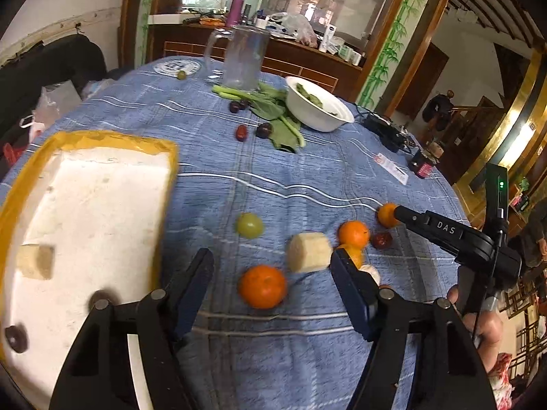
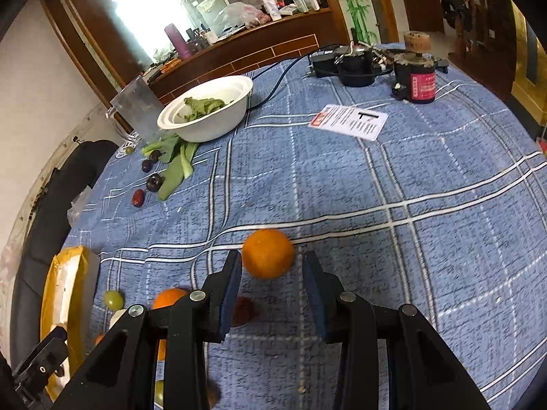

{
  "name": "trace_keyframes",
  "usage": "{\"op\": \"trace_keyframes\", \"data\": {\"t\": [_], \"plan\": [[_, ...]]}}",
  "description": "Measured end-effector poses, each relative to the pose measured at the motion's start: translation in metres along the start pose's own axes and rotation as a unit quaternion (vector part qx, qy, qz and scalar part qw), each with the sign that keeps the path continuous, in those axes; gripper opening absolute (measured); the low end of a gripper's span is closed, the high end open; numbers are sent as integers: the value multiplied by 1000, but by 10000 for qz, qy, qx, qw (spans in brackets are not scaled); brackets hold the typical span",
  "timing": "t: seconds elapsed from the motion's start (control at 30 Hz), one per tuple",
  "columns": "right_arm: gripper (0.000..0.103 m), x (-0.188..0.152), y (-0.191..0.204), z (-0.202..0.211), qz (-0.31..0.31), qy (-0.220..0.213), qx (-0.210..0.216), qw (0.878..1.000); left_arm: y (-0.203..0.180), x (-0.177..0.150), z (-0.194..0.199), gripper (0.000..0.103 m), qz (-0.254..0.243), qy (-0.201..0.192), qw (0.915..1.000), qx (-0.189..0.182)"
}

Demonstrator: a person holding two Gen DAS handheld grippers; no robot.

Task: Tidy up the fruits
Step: 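Grasp a tangerine with the right tool while the left tool reaches a beige chunk, then carry the tangerine into the tray with the right tool while the left places the beige chunk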

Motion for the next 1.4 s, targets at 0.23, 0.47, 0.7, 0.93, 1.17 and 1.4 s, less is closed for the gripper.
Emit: {"op": "trace_keyframes", "data": {"t": [0.23,0.47,0.7,0.93,1.17,1.4], "plan": [[39,2,2,-9,102,44,8,9999,-18,21,-34,70,298,174,9977,-591],[39,-2,9,-22,244,191,118,9995,-18,20,-52,50,113,219,9979,-599],[34,-9,22,-27,457,239,24,9987,-28,10,-68,38,-351,479,9980,-233],[34,-9,18,-21,337,235,52,9991,-29,6,-69,35,-443,485,9976,-223],[34,-10,14,-12,249,188,147,9994,-42,1,-71,32,-900,428,9949,155],[34,-10,8,-3,125,151,234,9995,-32,9,-60,31,-535,107,9982,-238]]}}
Point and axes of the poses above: each gripper's, at about its wrist camera, not at the fingertips, and z roughly against the way its jaws point, y to its left, x to its top, the point moved 1 cm from there along -z, roughly the way its jaws point, and after that the axes turned 4 degrees about -z, right-handed, at the moved point
